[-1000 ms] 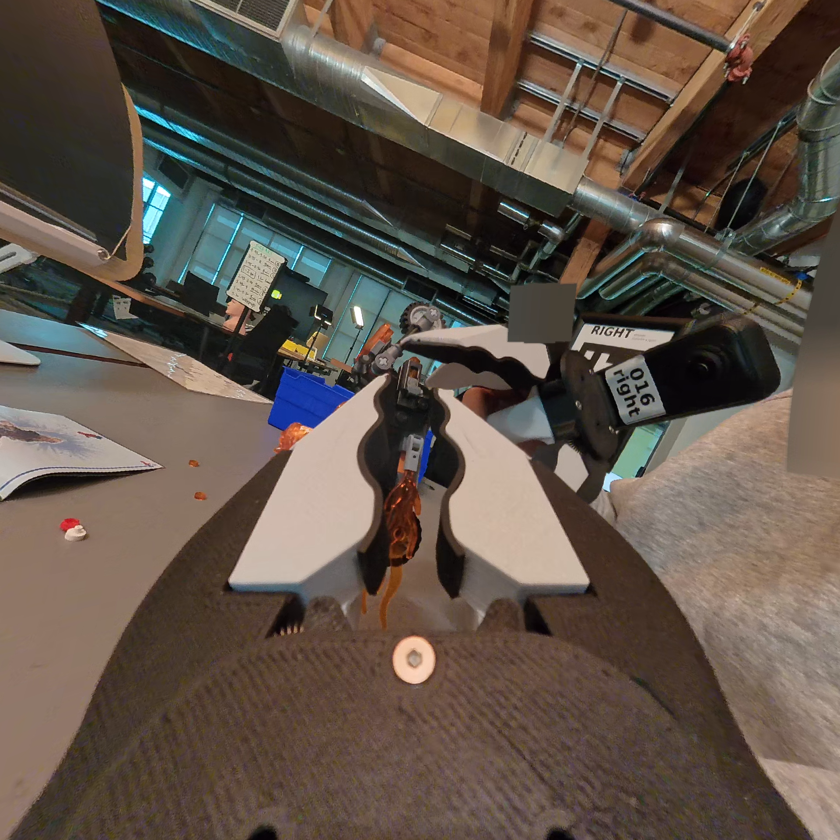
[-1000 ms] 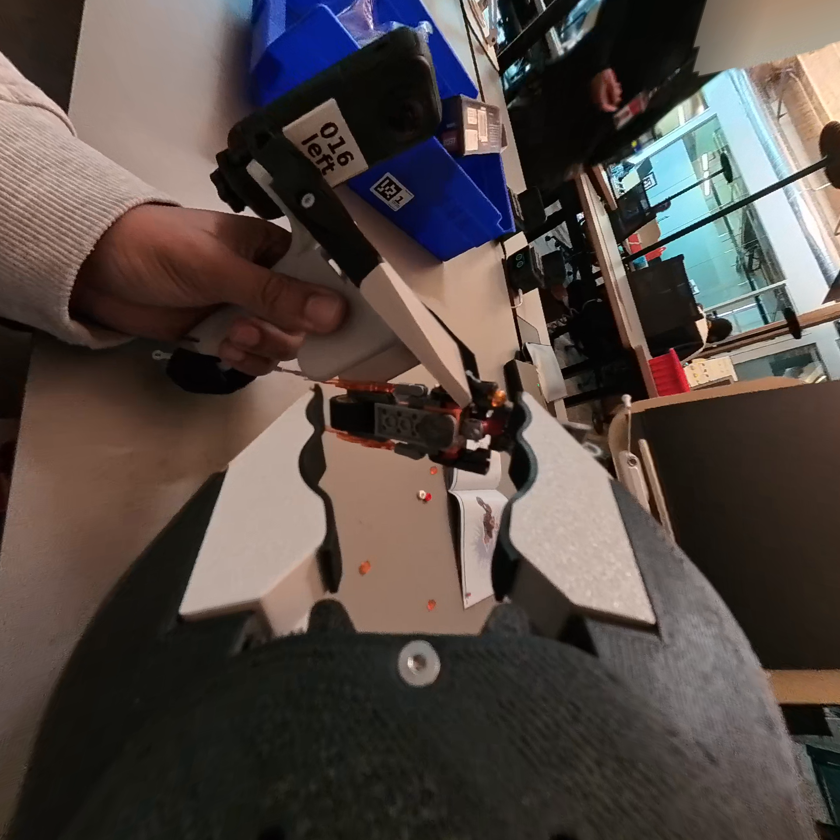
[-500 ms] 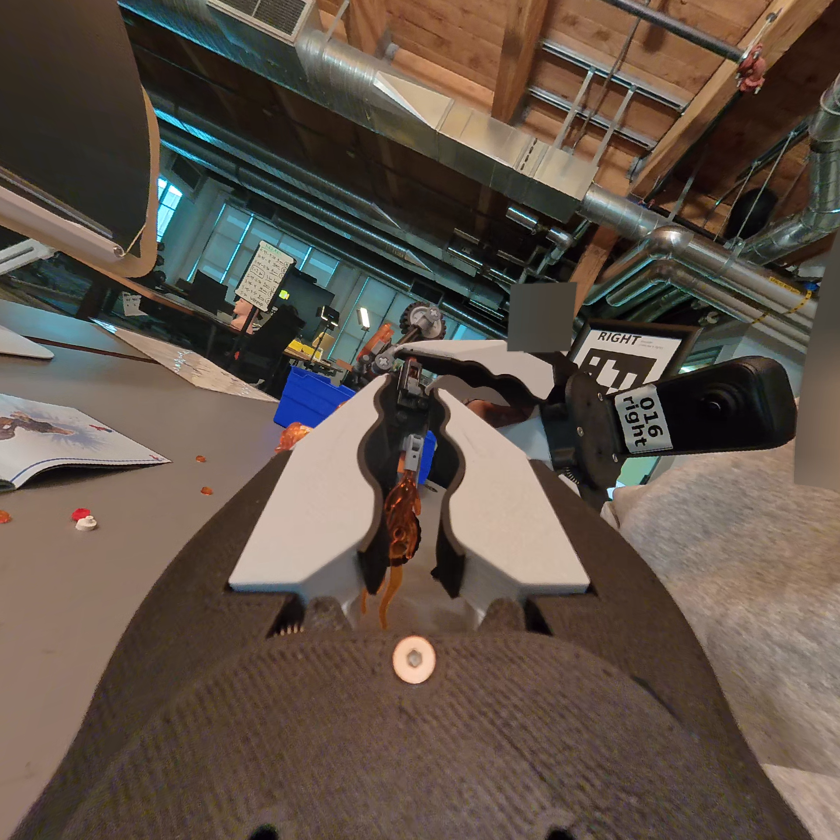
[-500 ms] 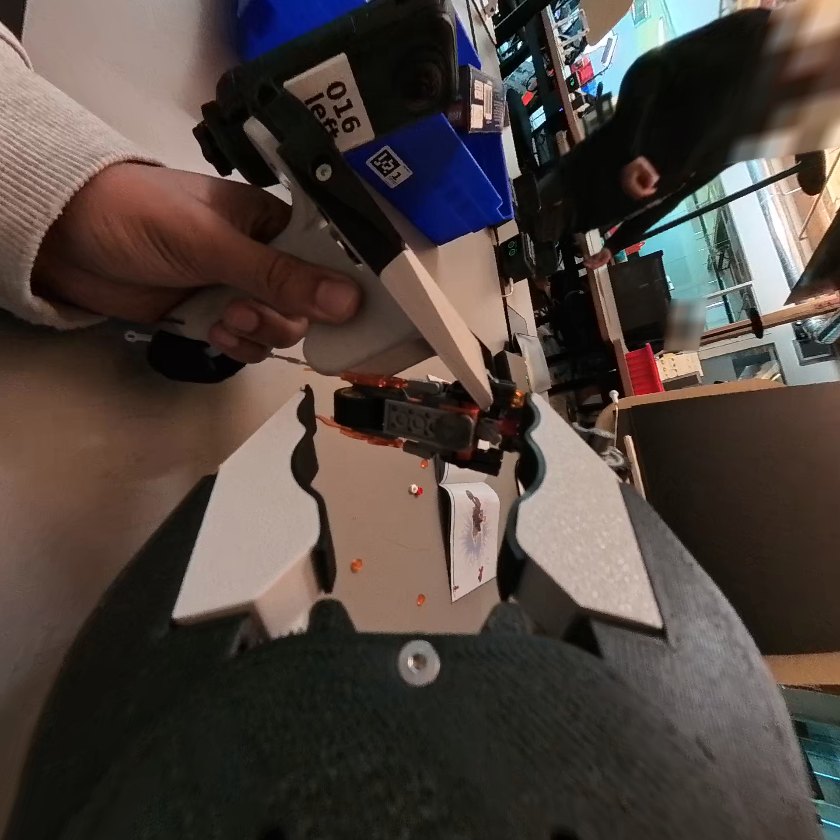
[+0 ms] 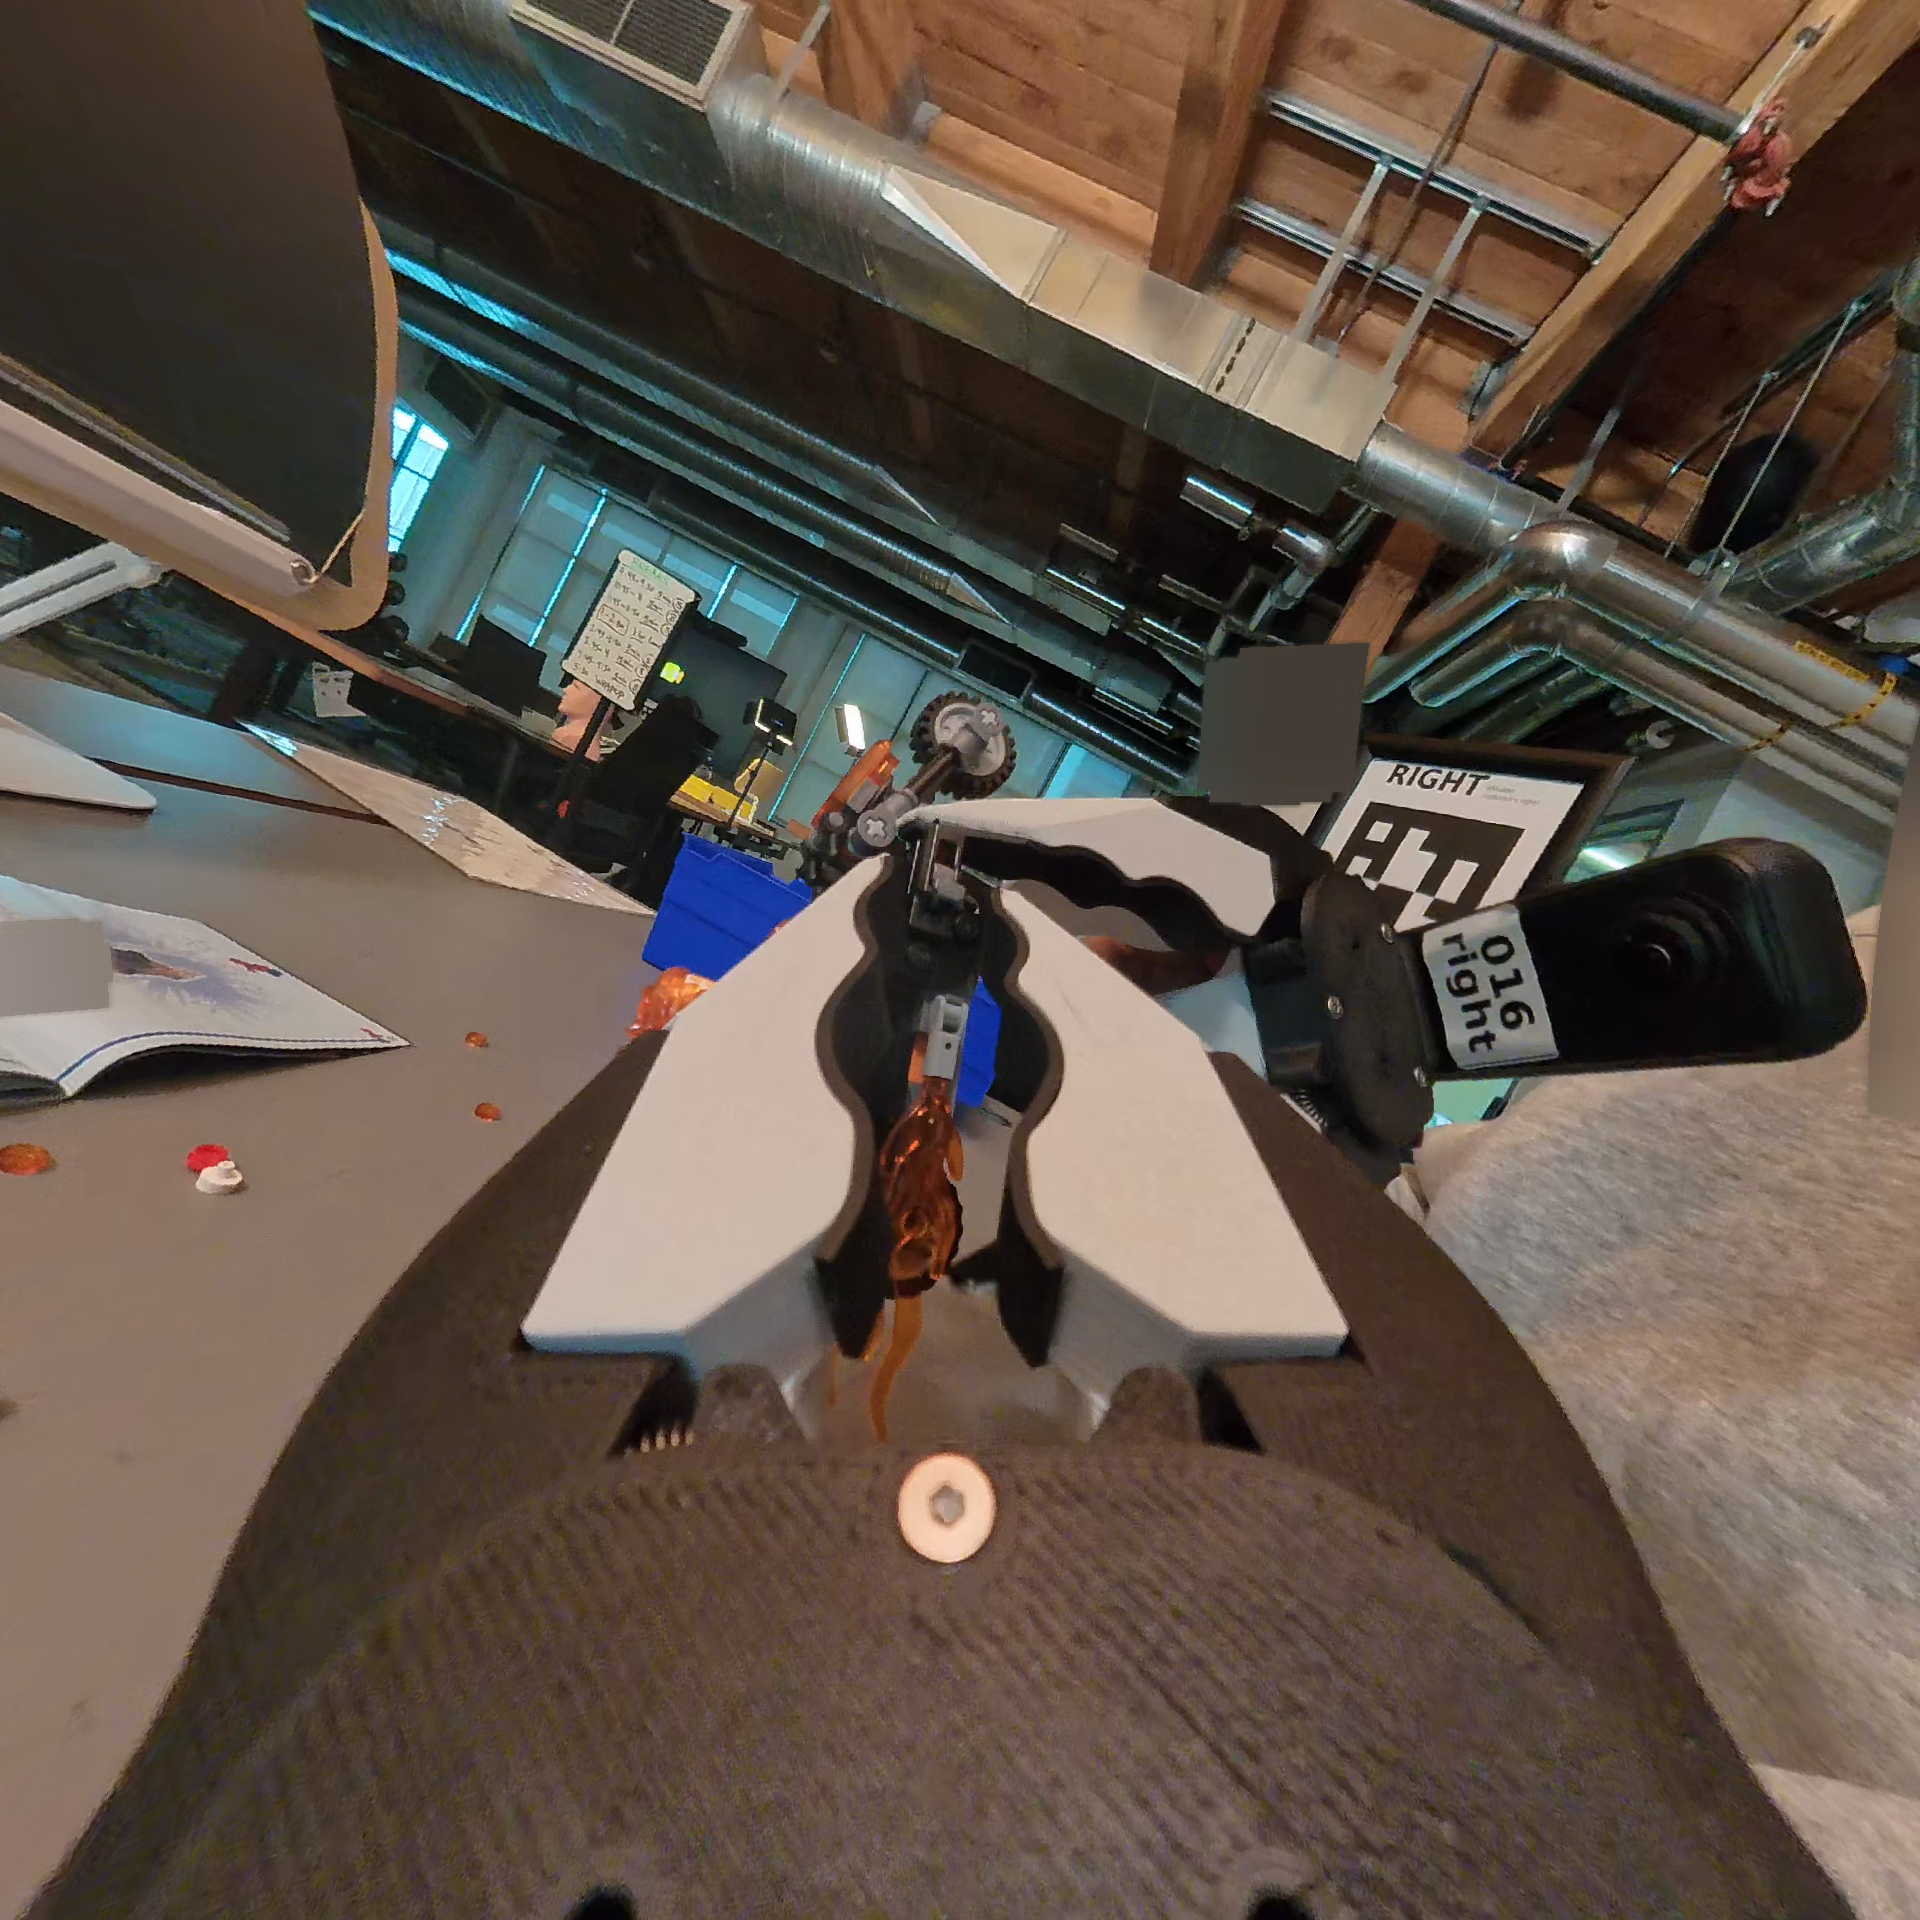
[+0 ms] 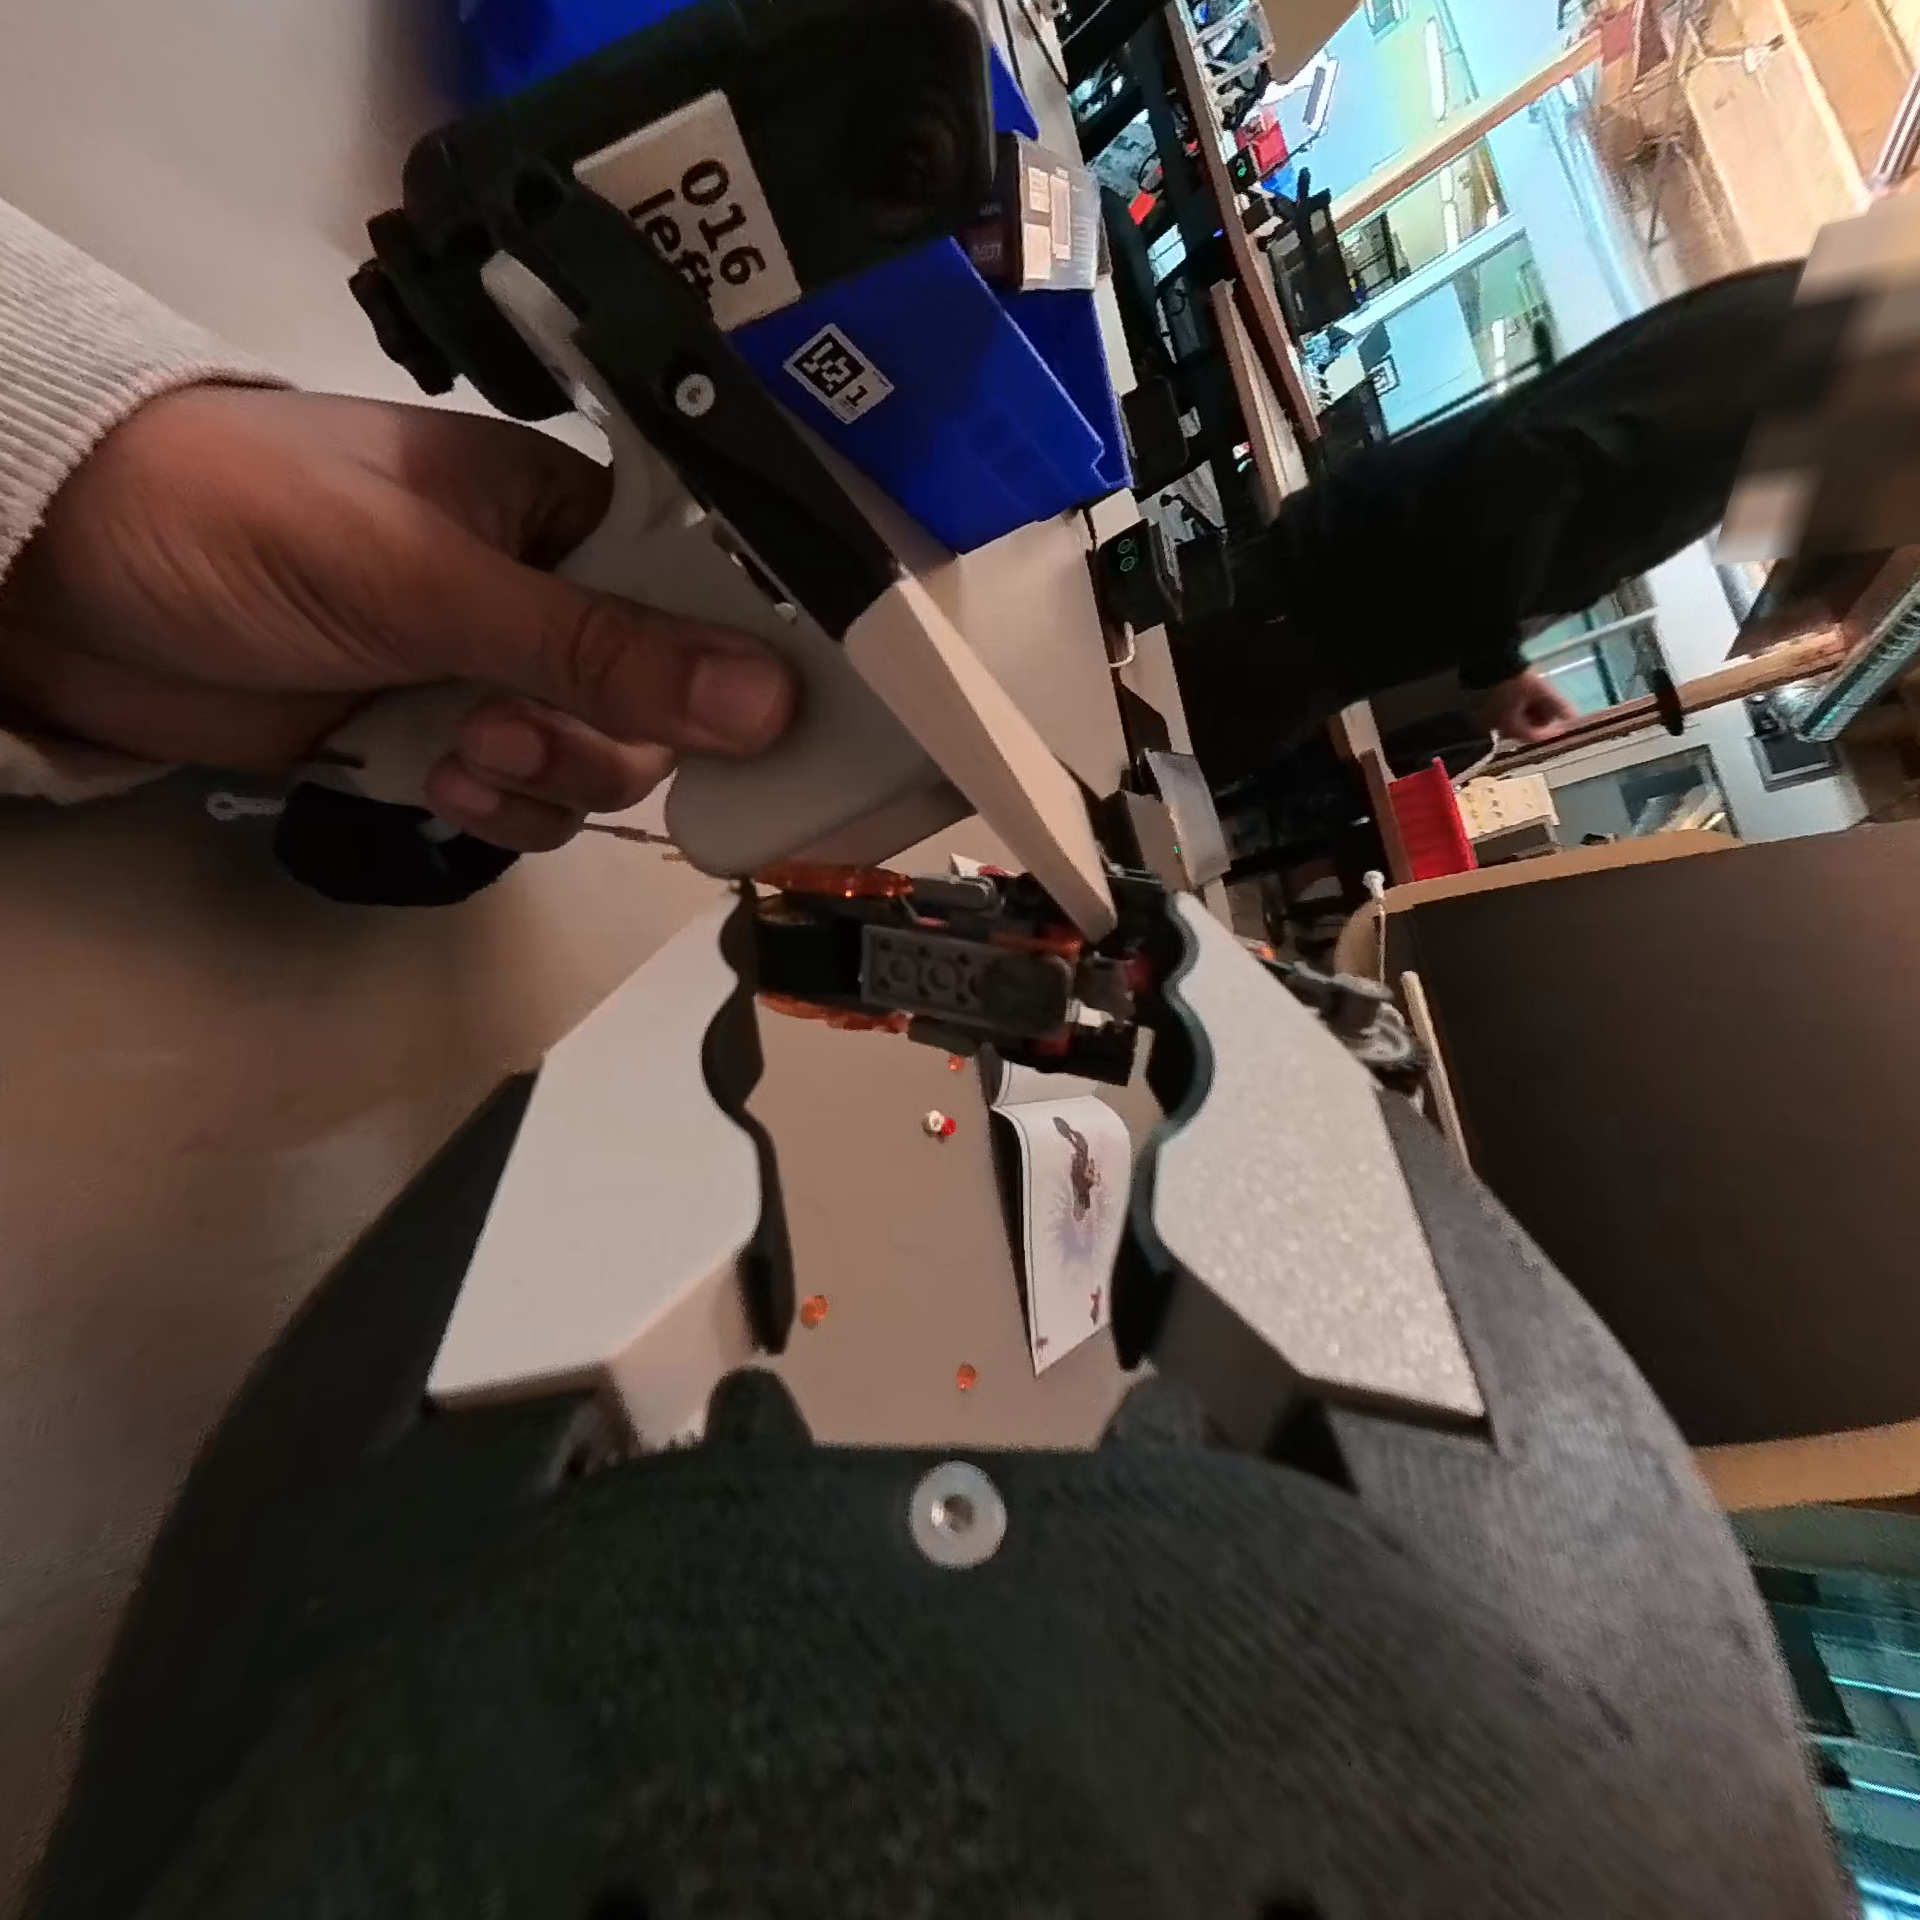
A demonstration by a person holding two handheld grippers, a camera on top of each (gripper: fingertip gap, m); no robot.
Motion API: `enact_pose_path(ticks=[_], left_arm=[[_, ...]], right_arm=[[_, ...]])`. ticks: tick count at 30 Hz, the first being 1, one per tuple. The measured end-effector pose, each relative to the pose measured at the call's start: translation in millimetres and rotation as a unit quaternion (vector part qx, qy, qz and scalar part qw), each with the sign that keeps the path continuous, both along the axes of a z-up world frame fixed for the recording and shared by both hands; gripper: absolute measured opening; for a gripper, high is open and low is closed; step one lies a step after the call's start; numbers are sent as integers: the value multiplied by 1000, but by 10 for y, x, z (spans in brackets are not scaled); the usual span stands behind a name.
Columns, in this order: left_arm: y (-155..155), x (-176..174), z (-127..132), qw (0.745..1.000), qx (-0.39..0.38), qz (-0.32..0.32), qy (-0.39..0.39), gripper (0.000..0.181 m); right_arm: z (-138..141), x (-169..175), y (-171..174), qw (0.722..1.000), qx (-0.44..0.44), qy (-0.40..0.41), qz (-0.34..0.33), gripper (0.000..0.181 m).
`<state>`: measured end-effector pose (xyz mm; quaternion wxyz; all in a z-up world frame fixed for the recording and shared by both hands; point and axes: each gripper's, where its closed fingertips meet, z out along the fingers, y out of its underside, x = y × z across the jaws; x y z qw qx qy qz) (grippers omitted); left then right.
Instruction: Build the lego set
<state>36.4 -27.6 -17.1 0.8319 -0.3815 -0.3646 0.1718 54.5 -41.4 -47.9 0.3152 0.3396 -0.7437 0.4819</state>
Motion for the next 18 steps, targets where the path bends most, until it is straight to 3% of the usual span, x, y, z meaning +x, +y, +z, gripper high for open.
enact_pose_path(ticks=[11,18], left_arm=[[2,6,14,1000,1,-1,7,12],[-6,8,15,1000,-6,5,9,12]], right_arm=[[69,-1,4,1000,-11,-18,3,74],[230,3,122,995,-40,-87,14,76]])
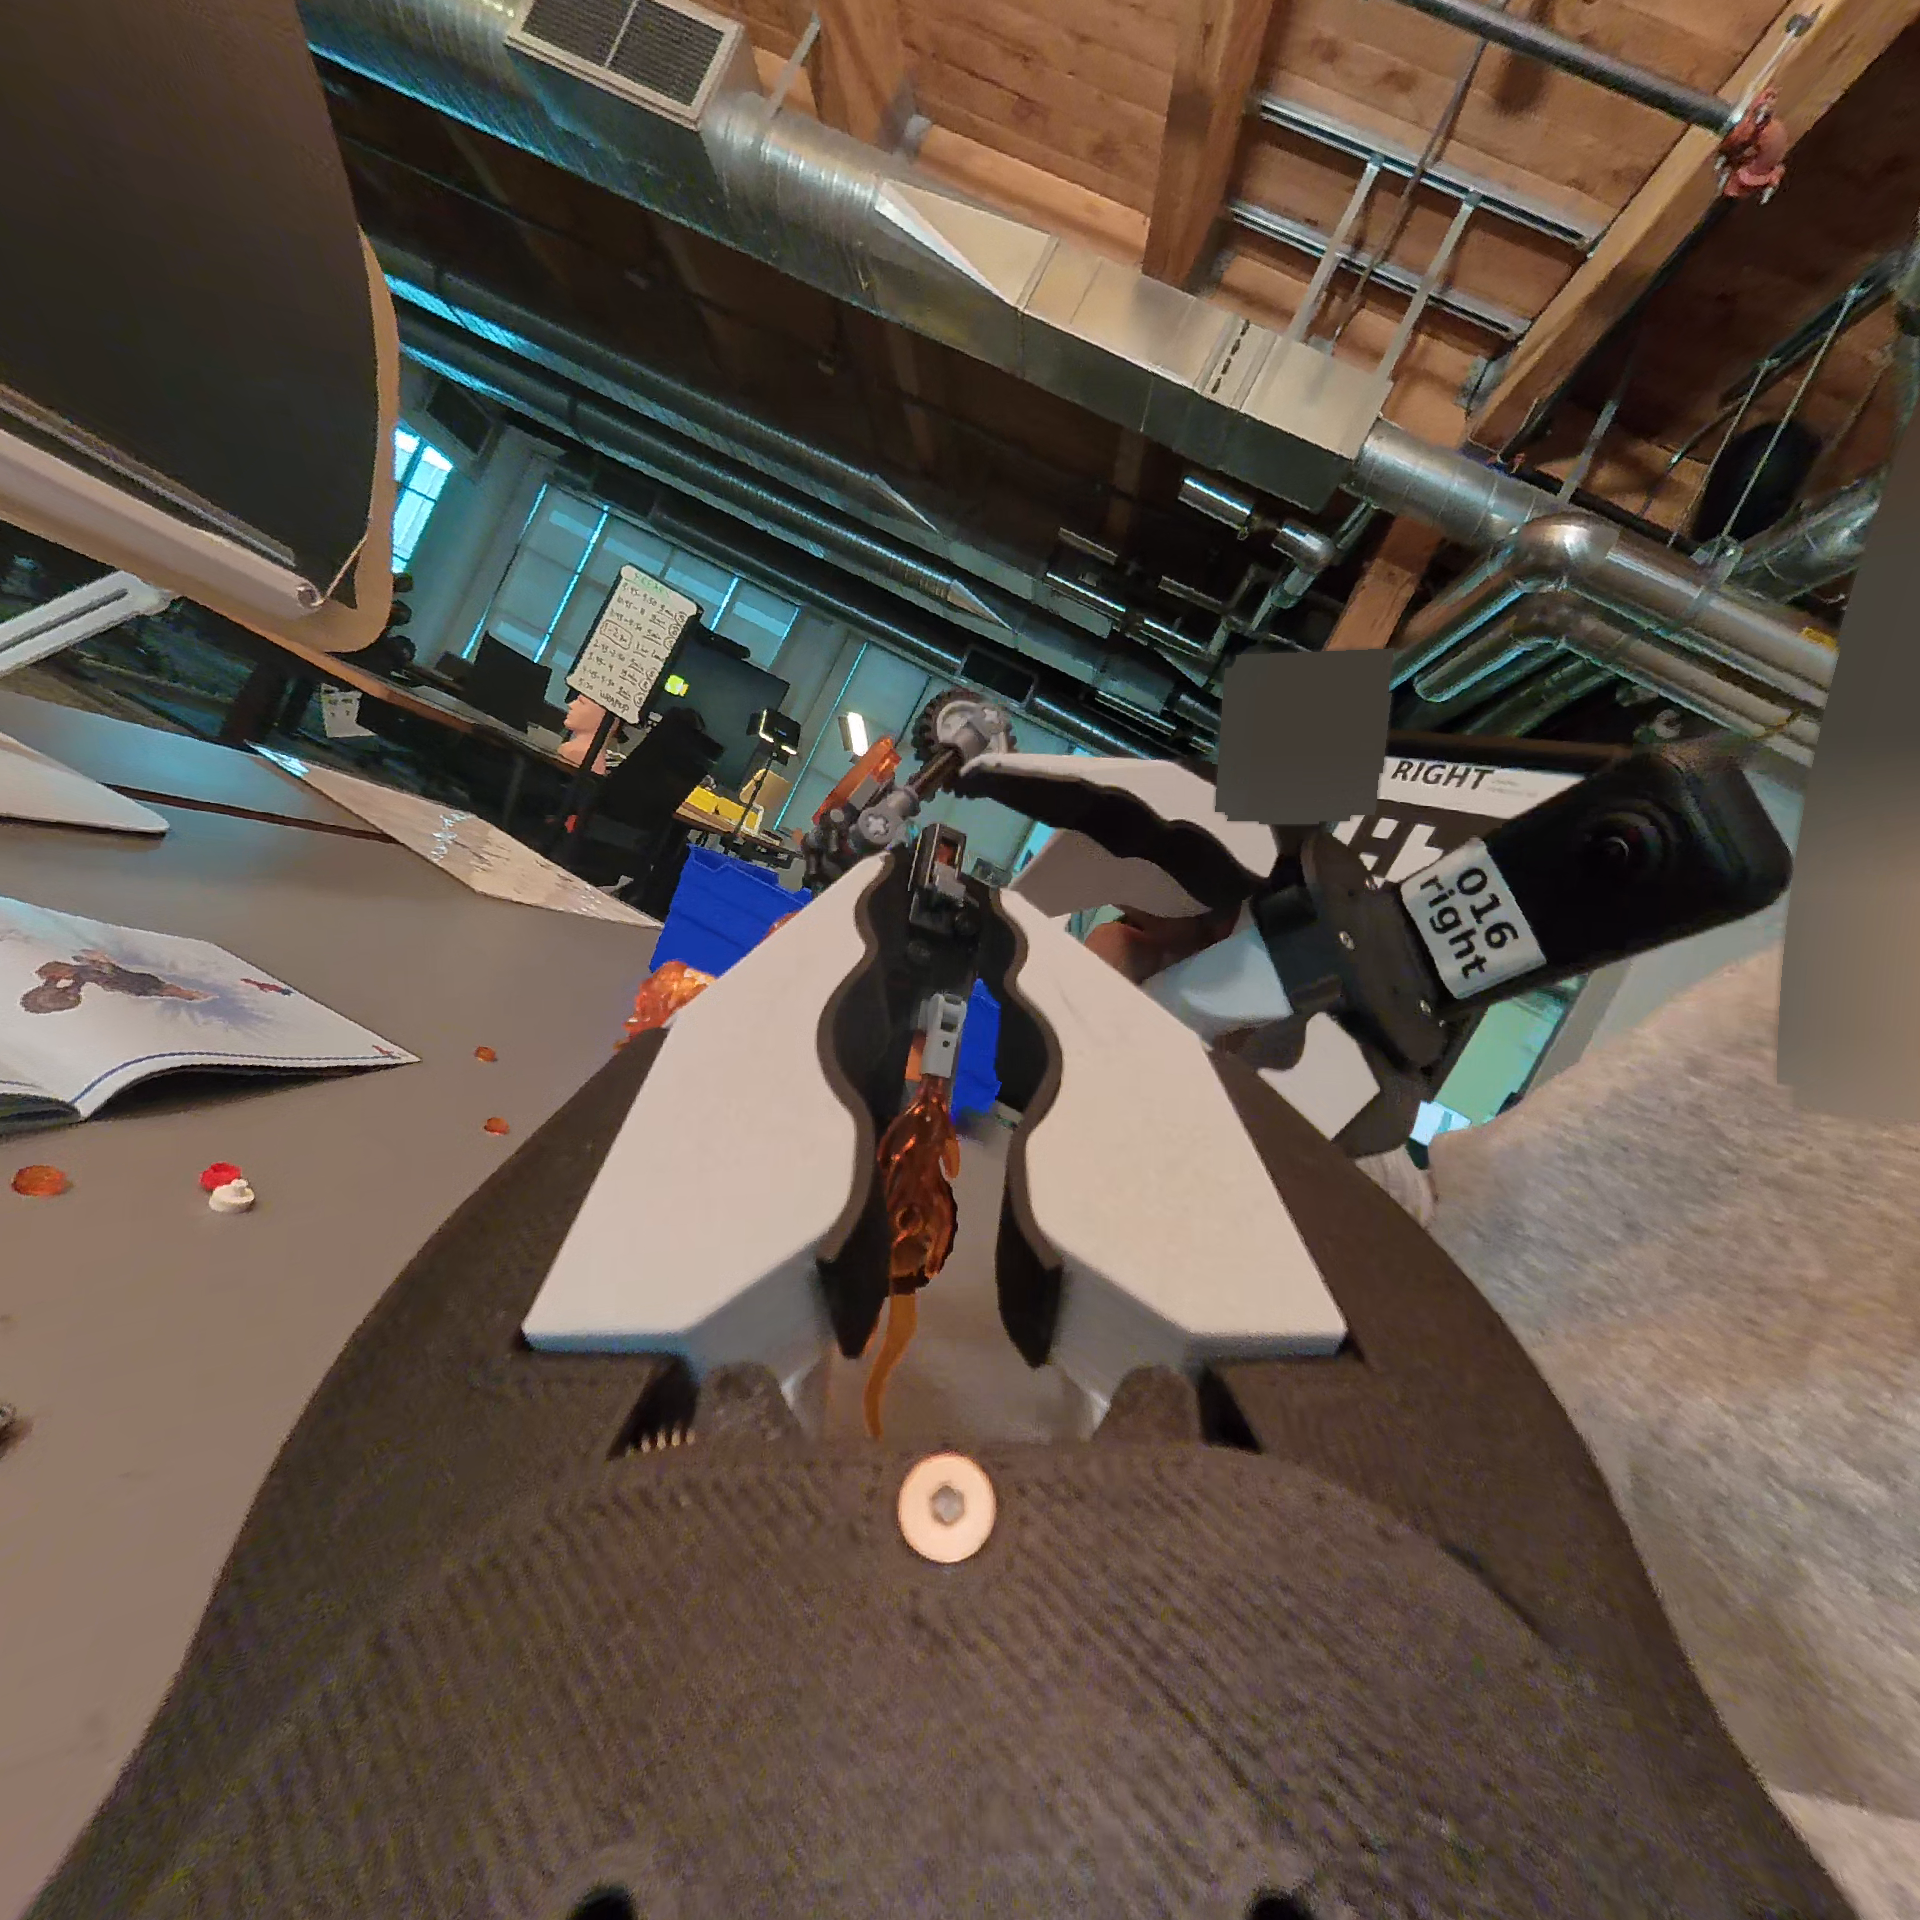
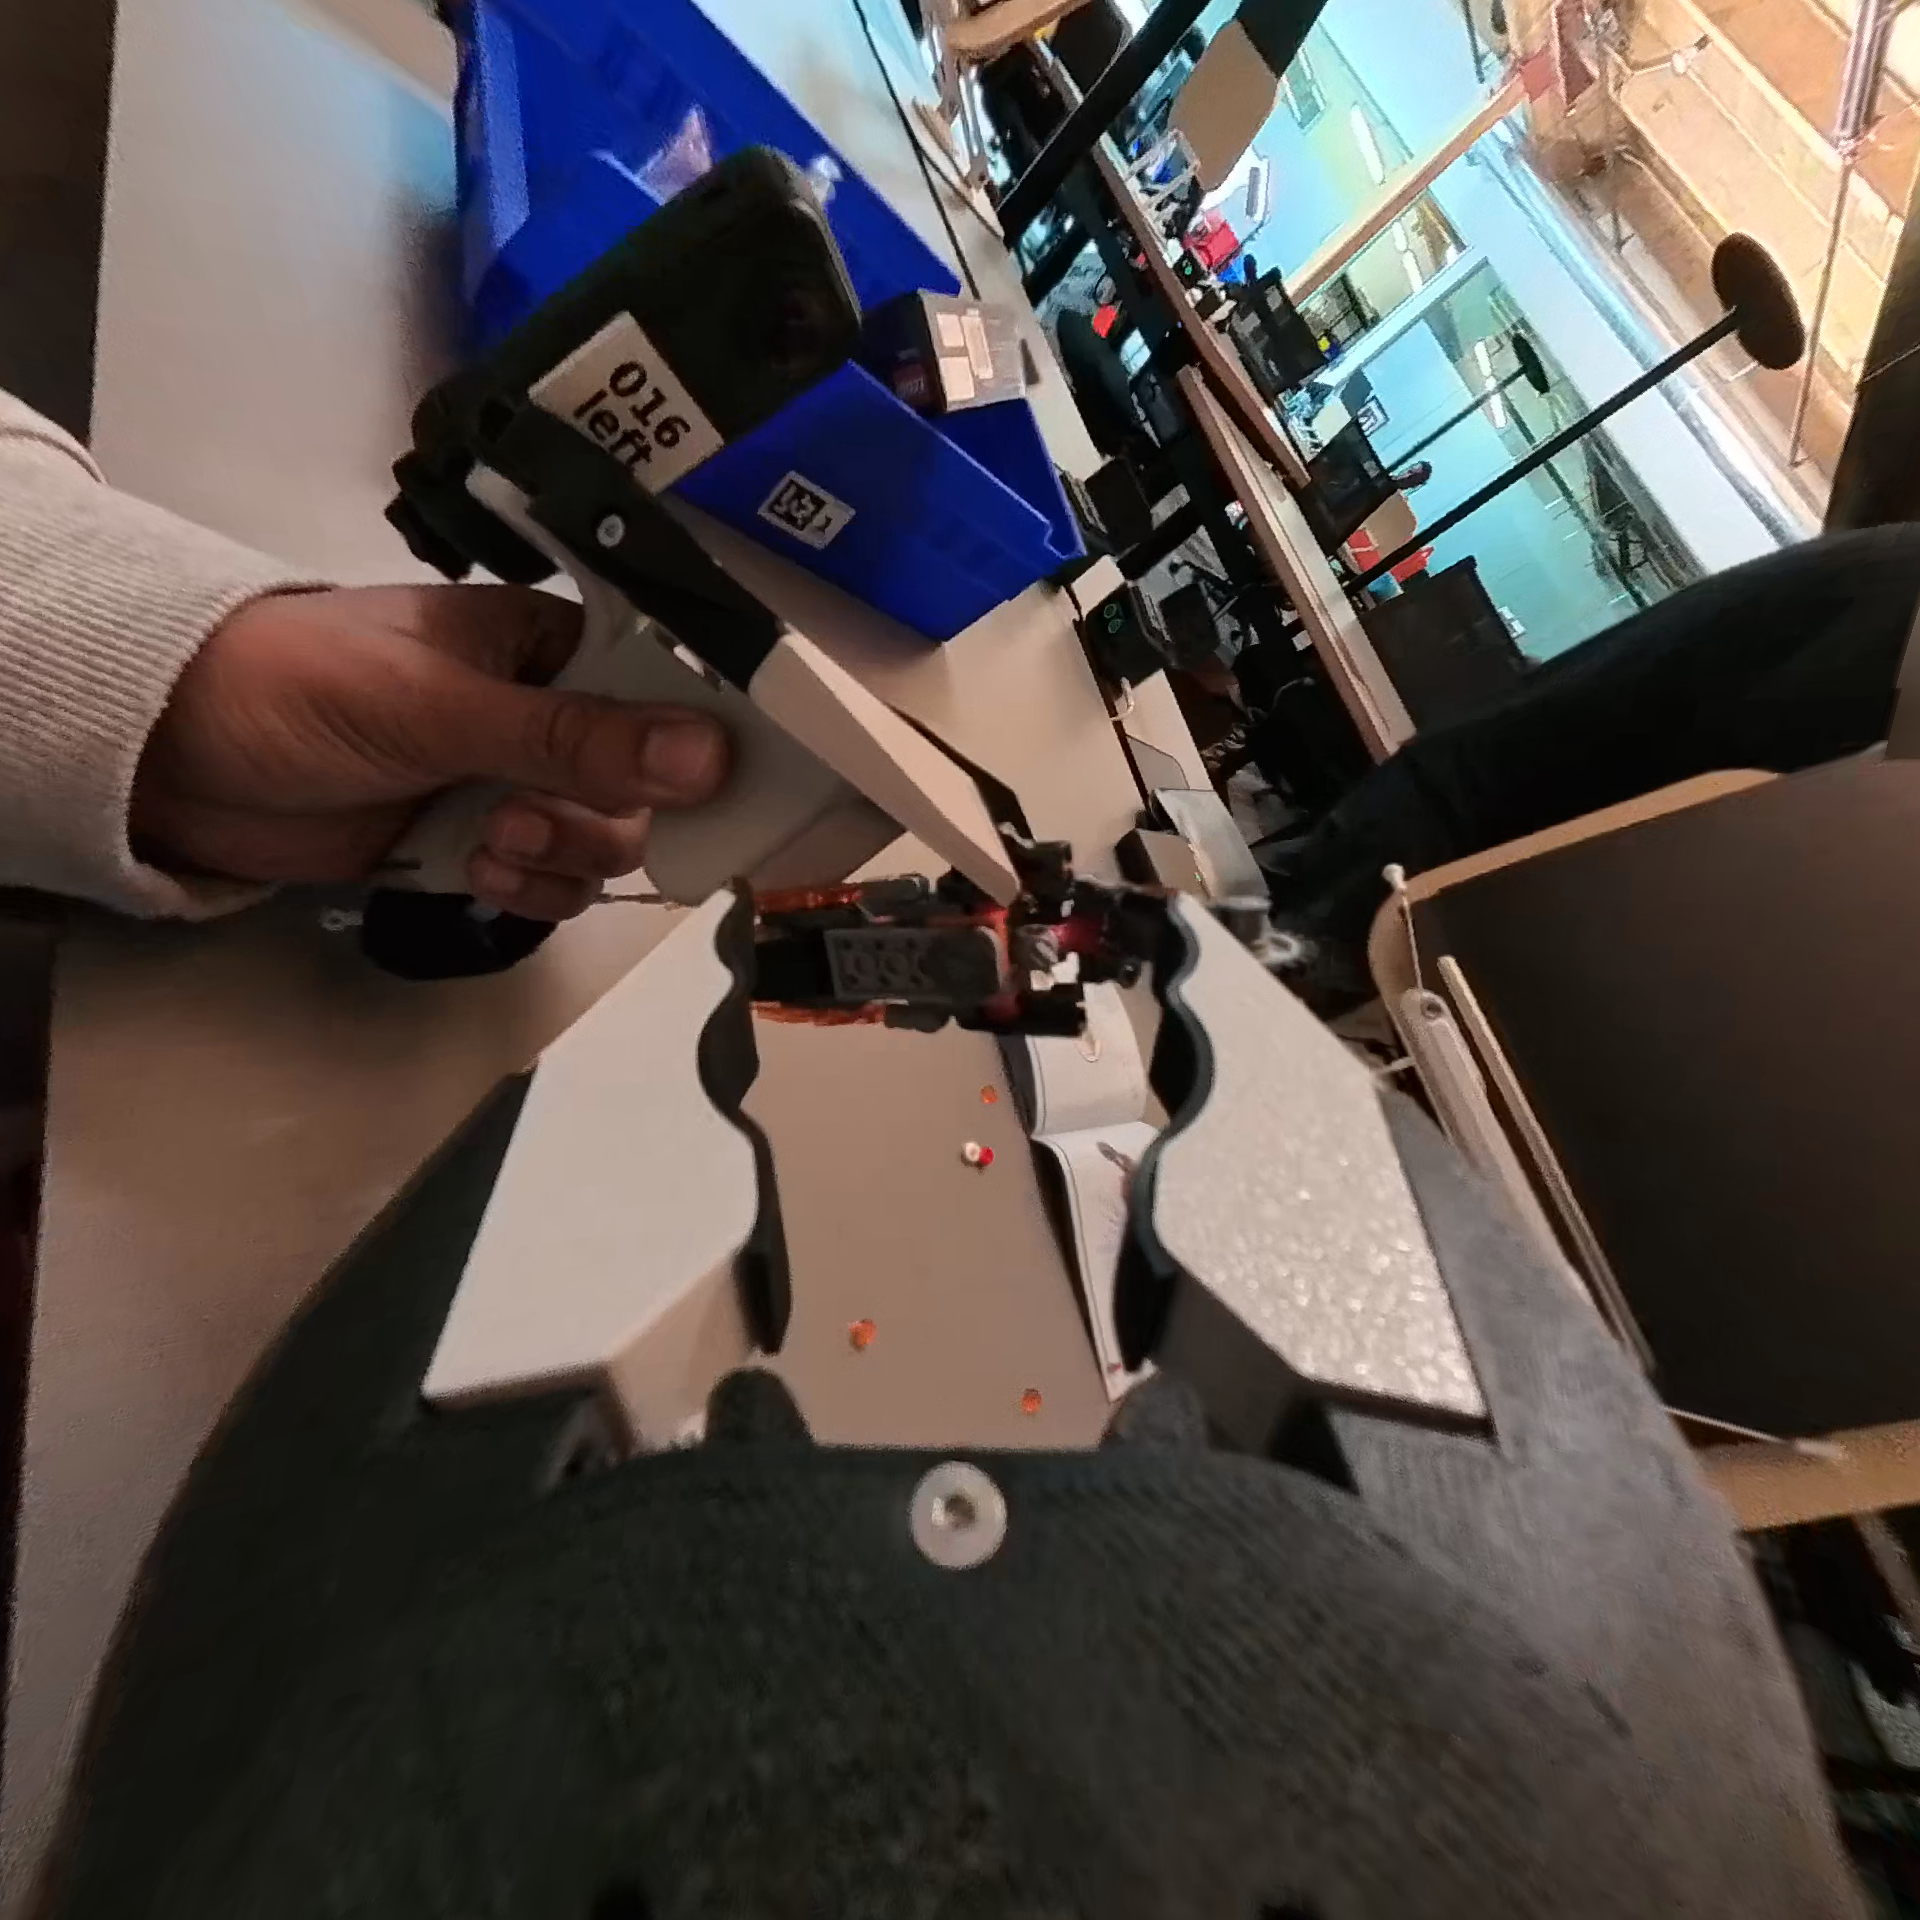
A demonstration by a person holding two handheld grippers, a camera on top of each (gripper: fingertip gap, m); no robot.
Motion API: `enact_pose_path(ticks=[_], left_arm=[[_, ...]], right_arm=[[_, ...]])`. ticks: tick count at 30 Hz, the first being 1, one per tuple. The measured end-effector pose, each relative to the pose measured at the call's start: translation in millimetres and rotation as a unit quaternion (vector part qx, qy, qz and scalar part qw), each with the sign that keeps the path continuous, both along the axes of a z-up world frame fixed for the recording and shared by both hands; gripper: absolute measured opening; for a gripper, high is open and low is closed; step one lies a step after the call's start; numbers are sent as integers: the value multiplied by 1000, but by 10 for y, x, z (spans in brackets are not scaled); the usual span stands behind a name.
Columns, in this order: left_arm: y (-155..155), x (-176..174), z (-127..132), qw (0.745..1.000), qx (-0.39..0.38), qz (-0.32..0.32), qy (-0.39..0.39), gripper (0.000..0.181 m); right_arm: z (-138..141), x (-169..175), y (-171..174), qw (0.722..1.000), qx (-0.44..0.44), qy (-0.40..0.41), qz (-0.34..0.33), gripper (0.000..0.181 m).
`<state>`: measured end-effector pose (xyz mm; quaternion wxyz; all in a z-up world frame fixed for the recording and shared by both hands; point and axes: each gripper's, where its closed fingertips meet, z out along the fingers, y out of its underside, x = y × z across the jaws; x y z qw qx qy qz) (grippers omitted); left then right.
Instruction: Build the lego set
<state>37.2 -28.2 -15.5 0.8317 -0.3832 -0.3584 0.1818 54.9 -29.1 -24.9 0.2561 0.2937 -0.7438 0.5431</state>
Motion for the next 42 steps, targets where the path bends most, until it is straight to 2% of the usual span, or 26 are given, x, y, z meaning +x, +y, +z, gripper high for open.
enact_pose_path(ticks=[6,8,13,15,18,21,28,34,39,42], left_arm=[[119,-24,-43,997,-69,20,-8,12],[155,-38,-66,995,-96,29,-13,12],[224,-71,-126,985,-164,55,-26,12],[287,-83,-163,972,-221,70,-30,12],[403,-108,-253,941,-321,97,-34,13],[524,-129,-349,910,-398,111,-31,14],[735,-148,-525,878,-469,95,-25,13],[885,-158,-696,855,-512,70,-30,13],[940,-186,-835,837,-542,59,-42,13],[968,-206,-914,829,-554,53,-50,13]], right_arm=[[90,-53,214,997,-27,-78,13,71],[151,-94,299,992,-47,-113,14,79],[263,-271,504,972,-84,-220,14,80],[218,-378,542,952,-77,-295,6,80],[135,-440,605,906,-54,-420,31,84],[122,-497,669,870,-70,-484,59,78],[-365,-478,647,844,9,-535,42,76],[-536,-444,678,813,37,-577,64,56],[-688,-455,746,803,64,-589,65,37],[-725,-477,791,793,78,-600,64,32]])
